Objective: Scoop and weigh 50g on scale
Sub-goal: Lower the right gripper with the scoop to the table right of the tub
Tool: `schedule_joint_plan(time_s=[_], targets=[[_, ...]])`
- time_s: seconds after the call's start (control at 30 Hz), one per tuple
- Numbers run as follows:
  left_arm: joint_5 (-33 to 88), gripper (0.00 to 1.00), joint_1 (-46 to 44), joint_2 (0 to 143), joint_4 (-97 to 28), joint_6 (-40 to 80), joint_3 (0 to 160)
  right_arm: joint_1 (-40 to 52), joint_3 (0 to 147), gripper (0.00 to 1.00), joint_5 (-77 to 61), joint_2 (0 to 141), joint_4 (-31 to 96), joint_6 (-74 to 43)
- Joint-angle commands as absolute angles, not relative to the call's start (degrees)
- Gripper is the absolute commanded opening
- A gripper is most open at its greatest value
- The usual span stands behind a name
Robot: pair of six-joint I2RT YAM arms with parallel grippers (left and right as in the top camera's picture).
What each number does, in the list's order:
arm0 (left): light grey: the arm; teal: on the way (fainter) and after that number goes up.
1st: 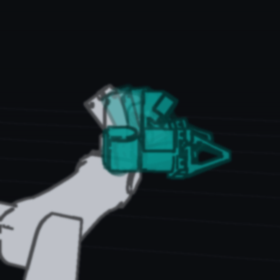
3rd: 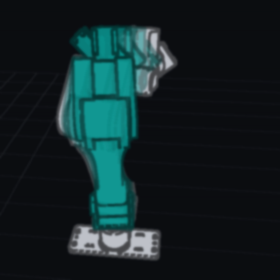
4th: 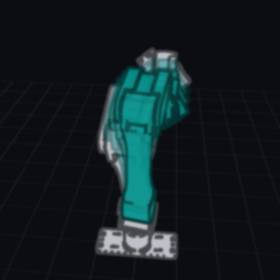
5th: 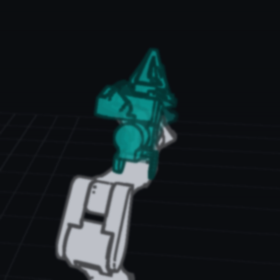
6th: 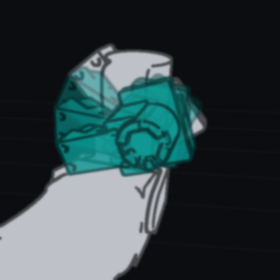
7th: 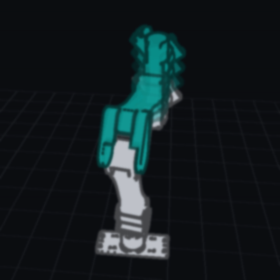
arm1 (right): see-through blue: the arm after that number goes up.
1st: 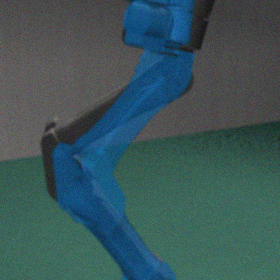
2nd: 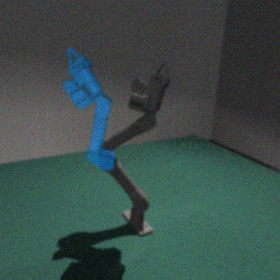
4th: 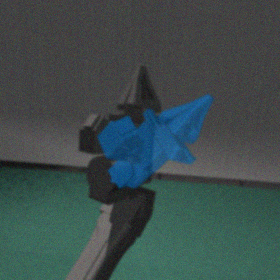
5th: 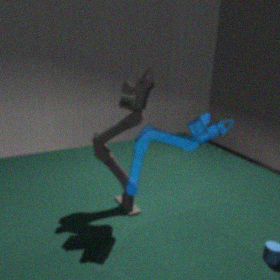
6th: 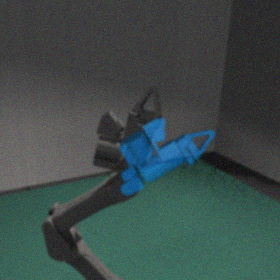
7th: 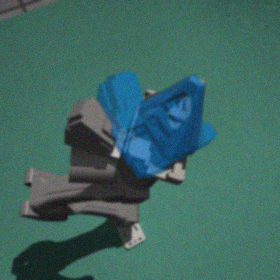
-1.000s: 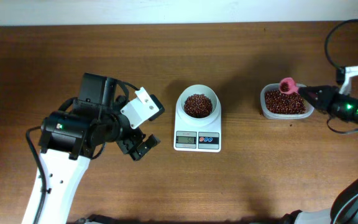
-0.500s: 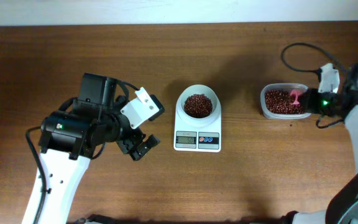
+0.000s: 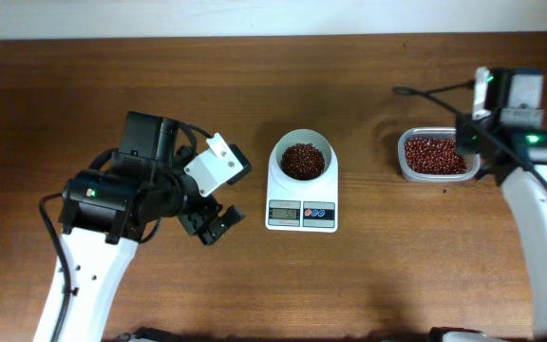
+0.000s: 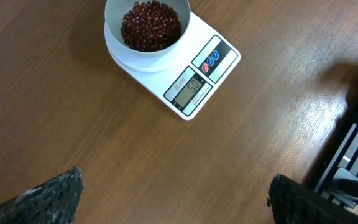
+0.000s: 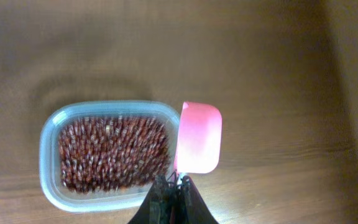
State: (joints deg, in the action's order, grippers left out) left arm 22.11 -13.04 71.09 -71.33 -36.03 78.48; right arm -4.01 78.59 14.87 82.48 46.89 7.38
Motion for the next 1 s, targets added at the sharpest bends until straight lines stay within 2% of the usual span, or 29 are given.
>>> schedule_joint_plan(time_s=[0.0, 0.13, 0.3, 0.4, 0.43, 0.6, 0.73, 0.97], targets=[[22.7, 0.99, -12.7, 70.9, -71.3, -36.9, 78.3, -3.9, 87.5, 0.04, 14.6, 75.4, 52.1, 4.8], [22.7, 0.99, -12.7, 70.9, -71.3, -36.9, 78.3, -7.1, 89.4, 0.04, 13.5, 66.3, 62.0, -1.0], [22.7, 0.99, -12.7, 70.9, -71.3, -36.9, 78.3, -19.9, 88.7, 0.04, -3.3, 52.6, 72.9, -2.7], [22.7, 0.99, -12.7, 70.9, -71.3, -36.9, 78.3, -21.9, 85.3, 0.04, -8.3, 49.1, 76.0, -4.0], [22.7, 0.99, -12.7, 70.9, -71.3, -36.9, 78.3, -21.9, 81.7, 0.04, -8.4, 48.3, 76.8, -9.0], [22.7, 0.99, -12.7, 70.9, -71.3, -36.9, 78.3, -21.9, 65.7, 0.04, -8.5, 47.8, 73.5, -29.4], [22.7, 0.99, -12.7, 70.9, -71.3, -36.9, 78.3, -21.8, 61.5, 0.04, -12.2, 48.7, 68.0, -30.7], [22.7, 0.99, -12.7, 70.9, -71.3, -36.9, 78.3, -21.8, 61.5, 0.04, -15.3, 55.8, 68.1, -30.7]])
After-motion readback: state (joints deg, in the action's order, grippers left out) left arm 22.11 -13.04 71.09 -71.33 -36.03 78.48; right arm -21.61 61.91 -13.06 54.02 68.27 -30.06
